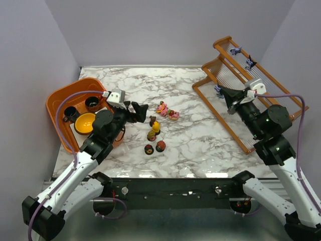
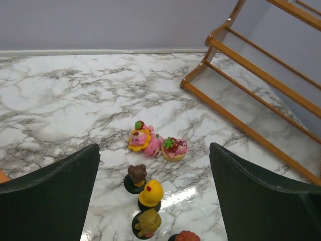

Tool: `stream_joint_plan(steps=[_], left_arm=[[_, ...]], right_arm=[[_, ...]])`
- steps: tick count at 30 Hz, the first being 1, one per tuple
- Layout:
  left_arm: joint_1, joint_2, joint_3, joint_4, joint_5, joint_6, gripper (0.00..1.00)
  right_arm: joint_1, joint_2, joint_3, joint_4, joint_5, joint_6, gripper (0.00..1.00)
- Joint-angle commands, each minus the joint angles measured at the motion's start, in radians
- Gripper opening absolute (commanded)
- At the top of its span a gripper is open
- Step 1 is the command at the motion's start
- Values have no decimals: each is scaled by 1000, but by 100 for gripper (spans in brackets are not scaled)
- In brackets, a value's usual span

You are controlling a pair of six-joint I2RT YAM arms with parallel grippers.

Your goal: Place and organize the plastic toys onto the shelf

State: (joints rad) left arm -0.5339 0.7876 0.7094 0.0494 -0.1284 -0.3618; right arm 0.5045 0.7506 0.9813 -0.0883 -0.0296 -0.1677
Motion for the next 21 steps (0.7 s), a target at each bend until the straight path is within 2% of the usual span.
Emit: stream_joint_plan(steps=[1,7,10,11,12,13,16,20,21], left_arm=[[8,15,-71,193,127,118,99],[12,133,-39,347,124,118,99],[12,183,-33,421,119,138,99],[12,190,-33,426,112,150,99],[9,188,-34,426,105,156,99],[6,185,-47,416,101,164,99],[-15,177,-57,367,61,210,99],[-38,206,-48,342,41,231,99],[-38,219,-45,337,45,231,99]], right_arm=[[-159,-37,65,-108,-84,-62,1],[-478,10,137,-130,-309,-46,1],[-664,42,151,-85,-475,14,1],[-711,64,149,-44,-572,60,1],[-803,78,142,-16,-620,86,1],[-836,87,131,14,-659,112,1],[-943,127,96,158,-775,210,1],[-1107,208,27,529,-993,483,1],[-1147,246,26,562,-1013,502,1]])
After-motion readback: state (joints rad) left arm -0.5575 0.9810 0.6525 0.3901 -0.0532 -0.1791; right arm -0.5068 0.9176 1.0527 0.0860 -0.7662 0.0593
